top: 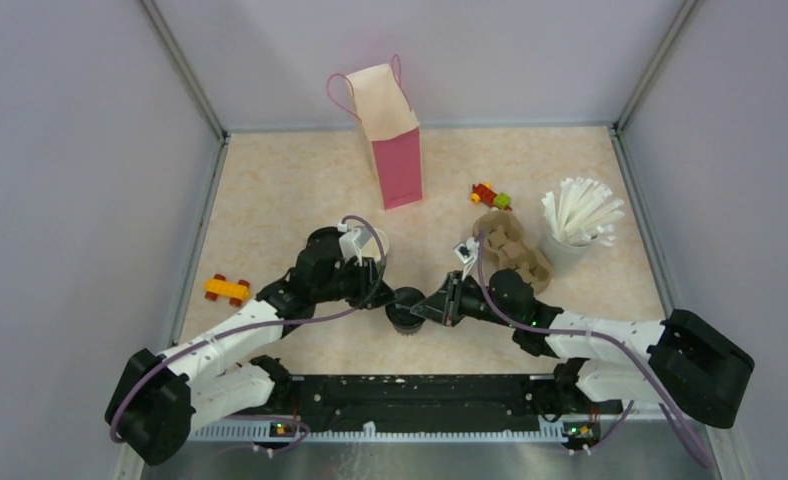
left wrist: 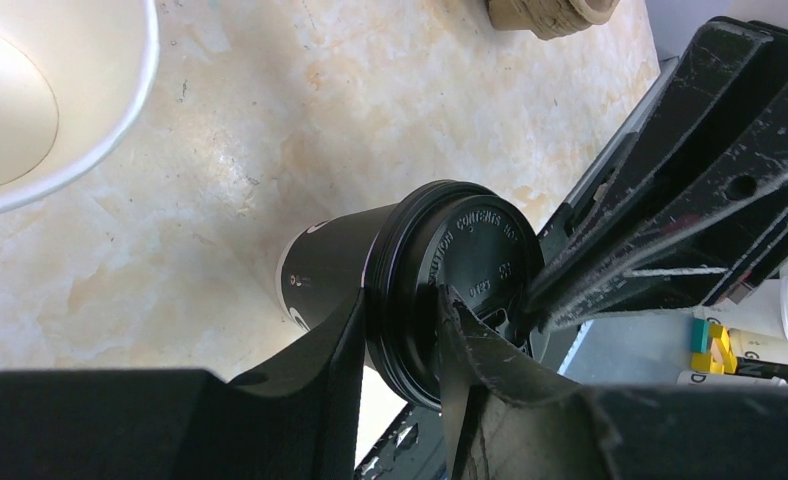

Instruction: Pack the takeout coffee

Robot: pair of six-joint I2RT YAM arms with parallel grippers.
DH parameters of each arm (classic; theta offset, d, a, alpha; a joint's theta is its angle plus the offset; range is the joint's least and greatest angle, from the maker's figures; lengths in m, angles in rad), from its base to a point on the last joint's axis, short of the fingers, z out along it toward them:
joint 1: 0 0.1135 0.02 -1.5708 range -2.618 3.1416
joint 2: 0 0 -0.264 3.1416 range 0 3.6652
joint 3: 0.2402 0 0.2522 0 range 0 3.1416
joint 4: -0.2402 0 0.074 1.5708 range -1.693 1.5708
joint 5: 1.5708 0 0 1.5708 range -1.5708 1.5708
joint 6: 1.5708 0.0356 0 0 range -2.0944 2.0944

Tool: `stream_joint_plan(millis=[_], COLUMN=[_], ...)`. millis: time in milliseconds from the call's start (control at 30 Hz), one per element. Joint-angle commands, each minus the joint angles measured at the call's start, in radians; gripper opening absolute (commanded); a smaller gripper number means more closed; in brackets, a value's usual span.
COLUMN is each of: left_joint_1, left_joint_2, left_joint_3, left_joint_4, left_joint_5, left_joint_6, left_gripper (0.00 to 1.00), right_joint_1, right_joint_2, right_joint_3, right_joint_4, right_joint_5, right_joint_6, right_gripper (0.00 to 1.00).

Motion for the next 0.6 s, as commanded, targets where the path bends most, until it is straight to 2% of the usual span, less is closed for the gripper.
stream_joint_plan(millis=[0,200,367,433,567], left_joint_1=[-0.005,-0.006,-0.005,-0.008,-0.008], left_joint_2=[0.039,0.055,0.053,0.041,0.014], left_joint_3=[-0.049,-0.054,-0.063,-0.068,-0.073], left_joint_4=[-0.141,-0.141,-0.139,-0.141,-0.149], left_joint_5=[-0.11,-0.107,-0.108,-0.111,-0.115], left_joint_6=[0.041,0.045,0.039,0.032,0.026], left_gripper=[0.35,0.34,0.34,0.33,0.33], right_joint_1=[0.01,0.017,0.072,0.074,0.073], right_joint_2=[0.066,0.144,0.249,0.245,0.157], right_joint_3=[-0.103,-0.198,-0.163,-0.164,-0.134], right_joint_4=[-0.178,-0.066,-0.026,-0.004,-0.077], right_joint_5=[0.085,0.14,0.14,0.139,0.146], right_joint_6=[-0.005,0.046,0.035,0.041,-0.016], right_gripper=[0.1,0.1,0.1,0.1,0.11])
